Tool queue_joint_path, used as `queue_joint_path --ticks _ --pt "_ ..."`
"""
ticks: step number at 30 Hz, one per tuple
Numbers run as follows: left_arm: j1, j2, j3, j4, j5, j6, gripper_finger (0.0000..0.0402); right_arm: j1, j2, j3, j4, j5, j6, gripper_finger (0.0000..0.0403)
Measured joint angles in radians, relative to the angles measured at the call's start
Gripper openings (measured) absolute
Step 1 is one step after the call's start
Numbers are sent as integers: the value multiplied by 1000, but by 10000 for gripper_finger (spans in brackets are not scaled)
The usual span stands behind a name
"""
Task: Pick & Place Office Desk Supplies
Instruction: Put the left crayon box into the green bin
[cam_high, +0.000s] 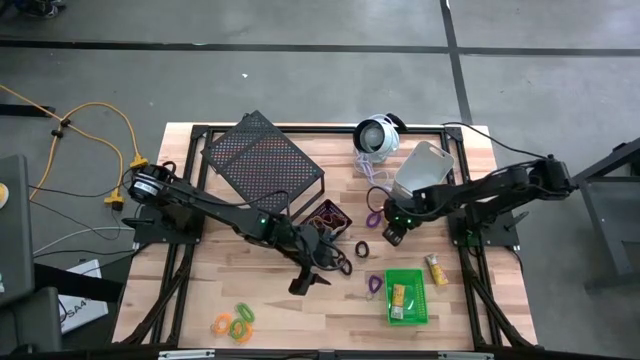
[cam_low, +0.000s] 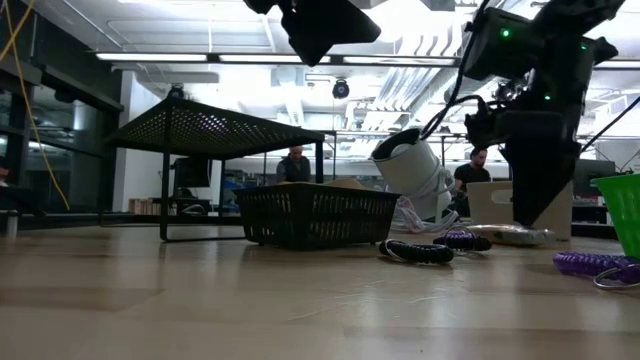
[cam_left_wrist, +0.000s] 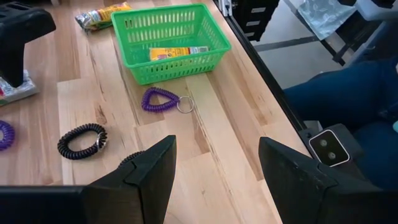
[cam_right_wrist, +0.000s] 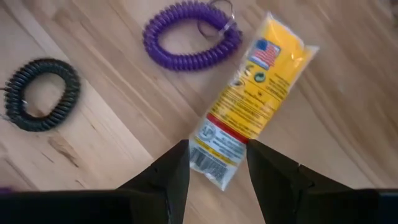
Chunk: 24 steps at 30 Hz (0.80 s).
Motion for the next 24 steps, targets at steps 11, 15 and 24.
queue_joint_path --ticks 11,15,24 --pt "0 1 0 -1 0 0 223 0 0 8 -1 1 -23 152" --pt "0 1 0 -1 0 1 223 1 0 8 -1 -18 -25 174" --pt "0 1 0 -2 0 1 223 1 0 8 -2 8 125 243"
